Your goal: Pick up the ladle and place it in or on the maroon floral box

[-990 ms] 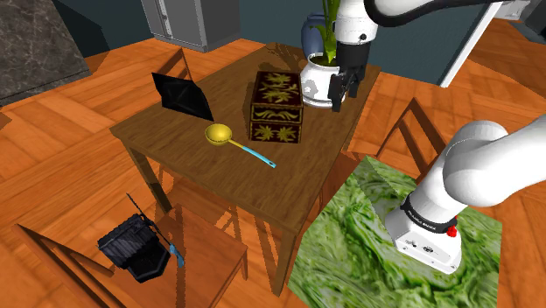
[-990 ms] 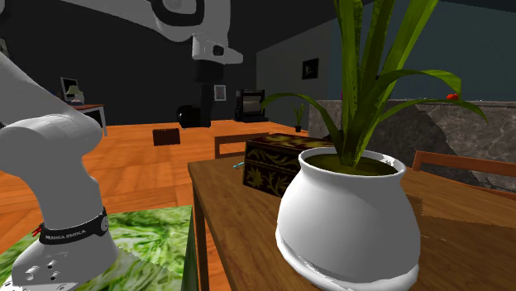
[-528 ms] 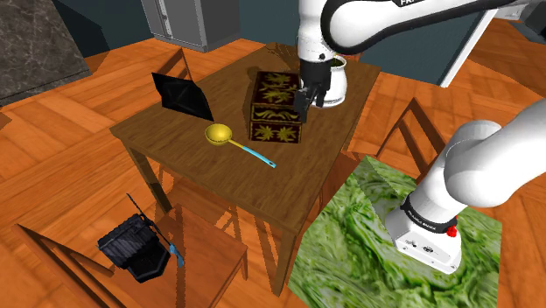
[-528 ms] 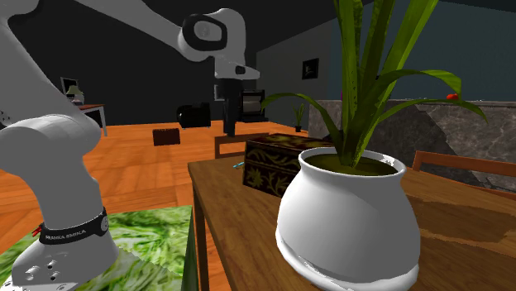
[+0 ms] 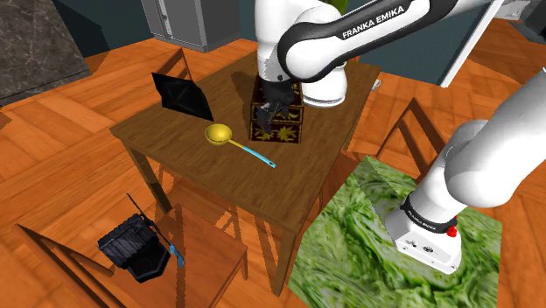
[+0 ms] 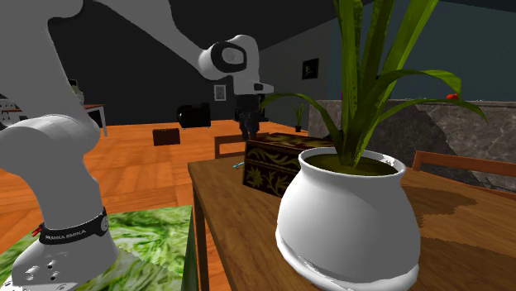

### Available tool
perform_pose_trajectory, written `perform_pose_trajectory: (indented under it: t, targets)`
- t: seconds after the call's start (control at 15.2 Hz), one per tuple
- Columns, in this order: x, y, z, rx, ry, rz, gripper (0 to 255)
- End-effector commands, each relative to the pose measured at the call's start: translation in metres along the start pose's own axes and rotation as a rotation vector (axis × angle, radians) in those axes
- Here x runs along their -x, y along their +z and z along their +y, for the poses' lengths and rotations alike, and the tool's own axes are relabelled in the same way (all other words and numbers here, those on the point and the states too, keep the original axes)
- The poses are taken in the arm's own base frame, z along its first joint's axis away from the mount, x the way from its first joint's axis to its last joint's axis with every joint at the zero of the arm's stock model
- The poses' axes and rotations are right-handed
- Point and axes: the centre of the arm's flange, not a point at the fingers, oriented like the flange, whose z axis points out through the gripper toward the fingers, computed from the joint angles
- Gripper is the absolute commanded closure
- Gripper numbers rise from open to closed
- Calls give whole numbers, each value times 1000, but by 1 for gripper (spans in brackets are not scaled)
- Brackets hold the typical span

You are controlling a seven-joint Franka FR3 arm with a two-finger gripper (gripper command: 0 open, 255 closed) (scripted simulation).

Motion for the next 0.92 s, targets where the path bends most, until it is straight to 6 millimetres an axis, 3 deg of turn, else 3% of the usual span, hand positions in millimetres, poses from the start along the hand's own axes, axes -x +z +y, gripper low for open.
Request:
perform_pose_trajectory:
  t: [0.0, 0.59, 0.86]
  targets:
    - [-15, 8, -16, 7, -14, 18, 0]
    - [-91, 45, -92, 46, -77, 93, 0]
    - [-94, 62, -93, 46, -78, 95, 0]
